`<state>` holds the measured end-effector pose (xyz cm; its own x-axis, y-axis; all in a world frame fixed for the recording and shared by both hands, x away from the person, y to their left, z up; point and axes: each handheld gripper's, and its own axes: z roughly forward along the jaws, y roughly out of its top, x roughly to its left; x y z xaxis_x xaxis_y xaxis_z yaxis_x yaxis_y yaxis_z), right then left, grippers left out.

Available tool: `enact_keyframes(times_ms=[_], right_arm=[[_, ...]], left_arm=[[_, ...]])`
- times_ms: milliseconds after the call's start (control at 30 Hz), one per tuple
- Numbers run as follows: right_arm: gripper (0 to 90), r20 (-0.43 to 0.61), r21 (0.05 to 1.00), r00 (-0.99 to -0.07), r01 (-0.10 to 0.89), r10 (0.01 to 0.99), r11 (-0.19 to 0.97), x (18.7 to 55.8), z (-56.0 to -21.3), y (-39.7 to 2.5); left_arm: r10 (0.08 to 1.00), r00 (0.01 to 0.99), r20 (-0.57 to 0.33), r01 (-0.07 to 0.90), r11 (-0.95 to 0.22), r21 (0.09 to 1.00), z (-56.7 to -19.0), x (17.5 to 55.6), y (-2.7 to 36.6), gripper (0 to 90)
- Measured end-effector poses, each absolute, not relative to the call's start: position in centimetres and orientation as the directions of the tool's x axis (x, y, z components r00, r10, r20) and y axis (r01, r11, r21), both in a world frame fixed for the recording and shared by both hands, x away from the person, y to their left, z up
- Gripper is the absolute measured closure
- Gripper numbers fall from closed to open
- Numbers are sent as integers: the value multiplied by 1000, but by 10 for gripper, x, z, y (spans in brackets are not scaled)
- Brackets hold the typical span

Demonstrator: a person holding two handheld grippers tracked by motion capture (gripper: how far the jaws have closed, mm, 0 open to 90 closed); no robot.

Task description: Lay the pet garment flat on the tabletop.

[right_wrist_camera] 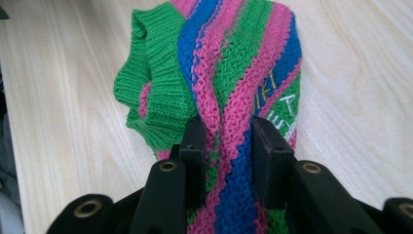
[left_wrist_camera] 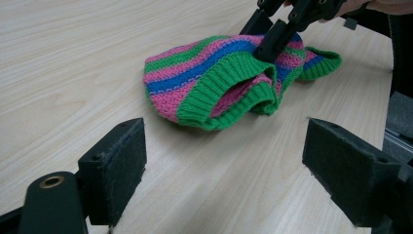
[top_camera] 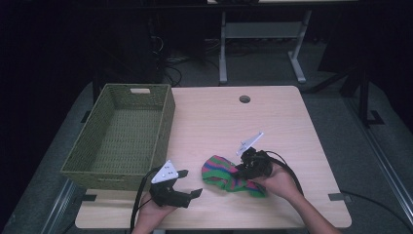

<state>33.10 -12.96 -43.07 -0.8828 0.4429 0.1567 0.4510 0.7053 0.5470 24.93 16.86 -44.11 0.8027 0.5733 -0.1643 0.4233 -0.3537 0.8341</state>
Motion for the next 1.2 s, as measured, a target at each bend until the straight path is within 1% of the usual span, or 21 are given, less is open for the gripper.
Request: enact_keyframes(times_ms=[133,167,200,333,467,533,867,1033,1200], right_arm=[[690,181,537,-871,477,457,695,333,-434,-126],[689,170,542,-878,463,448,701,335,-435,-127],[688,184,534,-869,480,459,696,335,-434,-126],[678,188,533,-866,487,464,692,338,-435,-125],[636,198,514,-867,489,458,704,336,-438,-121],[616,185,515,-873,477,450,713,336,-439,-119],[539,215,495,-866,494,450,714,335,-443,-115],[503,216,498,-874,482,435,721,333,-444,-114],[422,232,505,-870,490,435,710,331,-444,-114]], left_arm=[[574,801,-168,426,-350,834,-441,250,169,159],[574,802,-167,425,-352,834,-441,250,169,159],[573,803,-164,424,-355,833,-441,250,169,159],[575,802,-163,422,-352,835,-441,249,169,159],[576,801,-162,421,-351,836,-440,249,170,159],[580,800,-155,419,-354,836,-440,249,171,159],[584,798,-151,418,-354,837,-440,249,172,159],[583,799,-148,415,-357,837,-440,249,172,159],[583,798,-152,418,-355,836,-440,249,172,159]])
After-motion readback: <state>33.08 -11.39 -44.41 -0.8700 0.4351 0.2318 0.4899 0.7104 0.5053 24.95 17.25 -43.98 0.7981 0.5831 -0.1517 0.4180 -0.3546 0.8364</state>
